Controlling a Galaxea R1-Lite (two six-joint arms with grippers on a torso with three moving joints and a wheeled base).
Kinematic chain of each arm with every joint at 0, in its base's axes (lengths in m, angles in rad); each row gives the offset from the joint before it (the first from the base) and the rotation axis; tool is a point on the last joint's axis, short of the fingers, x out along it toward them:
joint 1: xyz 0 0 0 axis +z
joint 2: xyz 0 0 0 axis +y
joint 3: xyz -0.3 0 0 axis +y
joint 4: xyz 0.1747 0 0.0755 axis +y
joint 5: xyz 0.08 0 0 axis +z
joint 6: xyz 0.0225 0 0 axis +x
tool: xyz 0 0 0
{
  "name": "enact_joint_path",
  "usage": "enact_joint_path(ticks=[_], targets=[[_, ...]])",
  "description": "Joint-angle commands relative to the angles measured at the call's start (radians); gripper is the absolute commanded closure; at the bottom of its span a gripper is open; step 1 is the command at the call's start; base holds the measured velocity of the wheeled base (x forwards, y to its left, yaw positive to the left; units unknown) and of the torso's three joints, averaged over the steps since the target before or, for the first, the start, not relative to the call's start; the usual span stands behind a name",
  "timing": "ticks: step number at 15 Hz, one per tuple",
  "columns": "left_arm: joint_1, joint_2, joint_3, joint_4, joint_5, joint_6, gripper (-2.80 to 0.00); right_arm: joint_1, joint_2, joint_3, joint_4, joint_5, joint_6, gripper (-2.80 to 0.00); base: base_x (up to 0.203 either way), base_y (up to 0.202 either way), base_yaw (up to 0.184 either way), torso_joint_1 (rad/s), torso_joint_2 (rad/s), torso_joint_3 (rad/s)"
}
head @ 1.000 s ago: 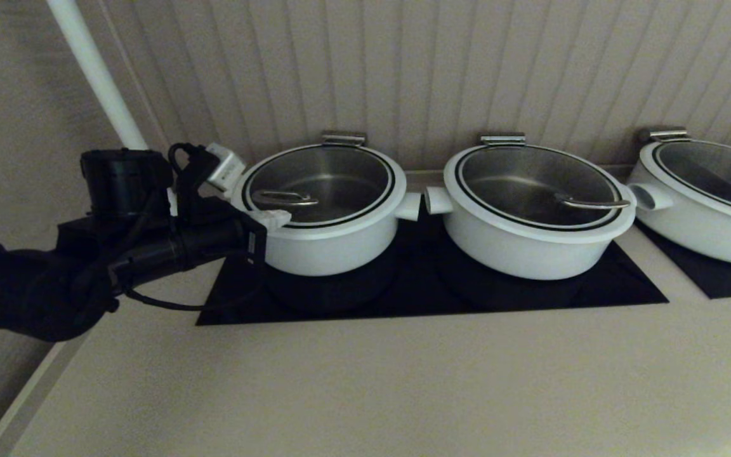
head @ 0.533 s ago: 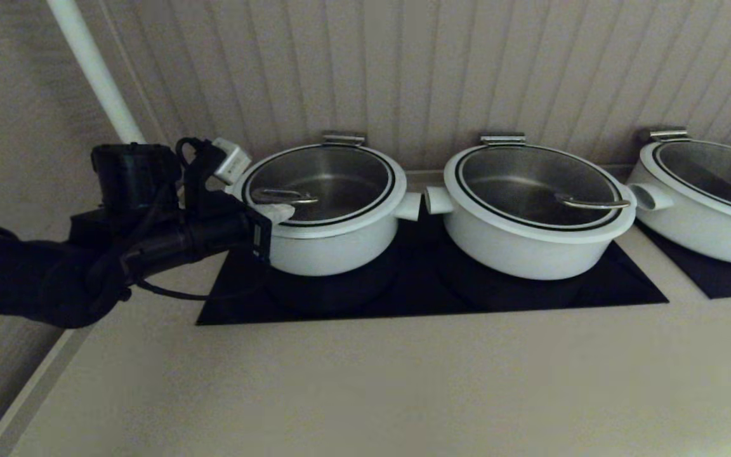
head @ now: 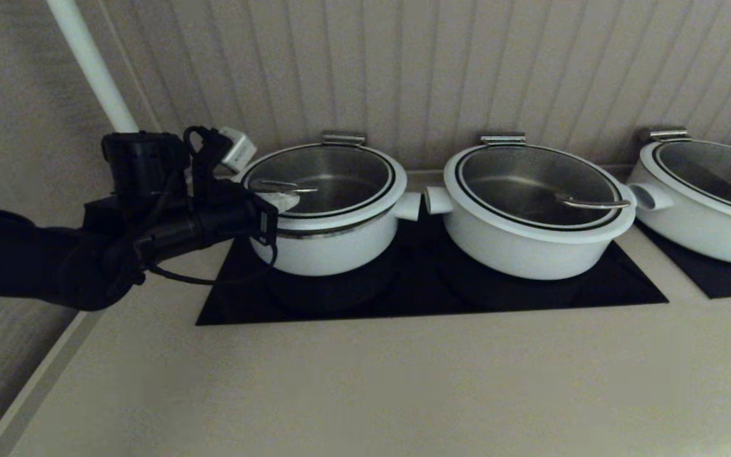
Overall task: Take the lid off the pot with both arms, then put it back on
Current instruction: Open the food pot lid a small opening with the left arm
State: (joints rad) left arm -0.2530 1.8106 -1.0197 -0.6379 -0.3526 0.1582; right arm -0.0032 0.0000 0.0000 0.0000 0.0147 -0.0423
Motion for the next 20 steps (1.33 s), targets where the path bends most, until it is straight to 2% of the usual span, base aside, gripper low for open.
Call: enact_joint_path(ticks=[1, 5, 20], targets=[[0.000, -0.001, -0.030, -0.005, -0.002, -0.003, 0.00, 0.000, 0.002, 0.000, 0.000, -0.001, -0.001, 0.00, 0.000, 0.000, 0.000, 0.000, 0.00, 0.000], [0.004, 0.001, -0.076, -0.005, 0.012, -0.017, 0.00, 0.000, 0.002, 0.000, 0.000, 0.001, -0.005, 0.00, 0.000, 0.000, 0.000, 0.000, 0.00, 0.000], [0.003, 0.040, -0.113, -0.005, 0.013, -0.019, 0.00, 0.000, 0.002, 0.000, -0.003, 0.013, -0.015, 0.00, 0.000, 0.000, 0.000, 0.000, 0.00, 0.000]])
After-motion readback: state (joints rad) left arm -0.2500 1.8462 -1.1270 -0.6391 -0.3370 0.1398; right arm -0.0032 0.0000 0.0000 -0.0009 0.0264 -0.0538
